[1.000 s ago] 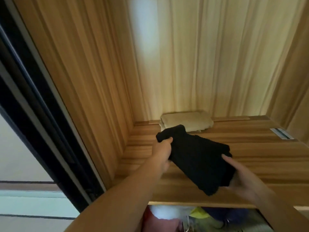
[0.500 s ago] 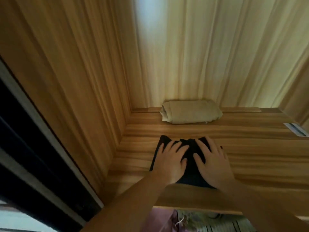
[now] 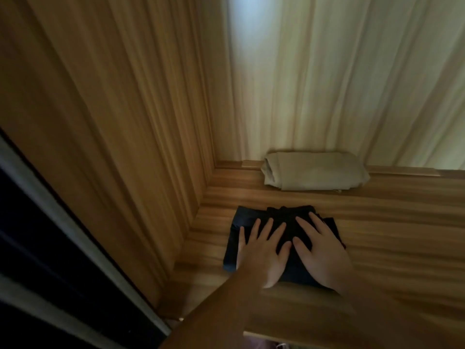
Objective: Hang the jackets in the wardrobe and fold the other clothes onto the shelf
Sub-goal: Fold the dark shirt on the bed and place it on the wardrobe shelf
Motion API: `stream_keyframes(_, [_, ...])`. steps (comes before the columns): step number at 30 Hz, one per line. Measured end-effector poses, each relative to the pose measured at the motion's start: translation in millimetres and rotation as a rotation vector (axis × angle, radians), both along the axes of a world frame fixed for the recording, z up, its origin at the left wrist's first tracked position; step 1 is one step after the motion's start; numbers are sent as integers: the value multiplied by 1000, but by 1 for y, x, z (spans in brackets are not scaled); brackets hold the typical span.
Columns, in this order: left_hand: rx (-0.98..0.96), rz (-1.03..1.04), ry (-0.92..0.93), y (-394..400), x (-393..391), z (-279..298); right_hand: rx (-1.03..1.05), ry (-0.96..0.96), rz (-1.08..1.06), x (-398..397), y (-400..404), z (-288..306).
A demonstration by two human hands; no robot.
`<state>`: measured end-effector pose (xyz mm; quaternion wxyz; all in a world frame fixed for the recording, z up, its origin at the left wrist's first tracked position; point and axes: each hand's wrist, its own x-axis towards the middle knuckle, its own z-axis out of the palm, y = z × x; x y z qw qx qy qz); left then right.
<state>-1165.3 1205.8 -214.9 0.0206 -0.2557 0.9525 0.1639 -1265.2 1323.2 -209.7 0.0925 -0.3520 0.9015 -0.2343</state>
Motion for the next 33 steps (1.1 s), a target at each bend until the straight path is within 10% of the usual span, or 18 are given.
stream_keyframes(7, [-25, 268, -25, -48, 9, -1, -45, 18, 77, 4, -52, 0])
stream_keyframes(33, [46, 29, -35, 5, -120, -8, 39, -12, -27, -127, 20, -9])
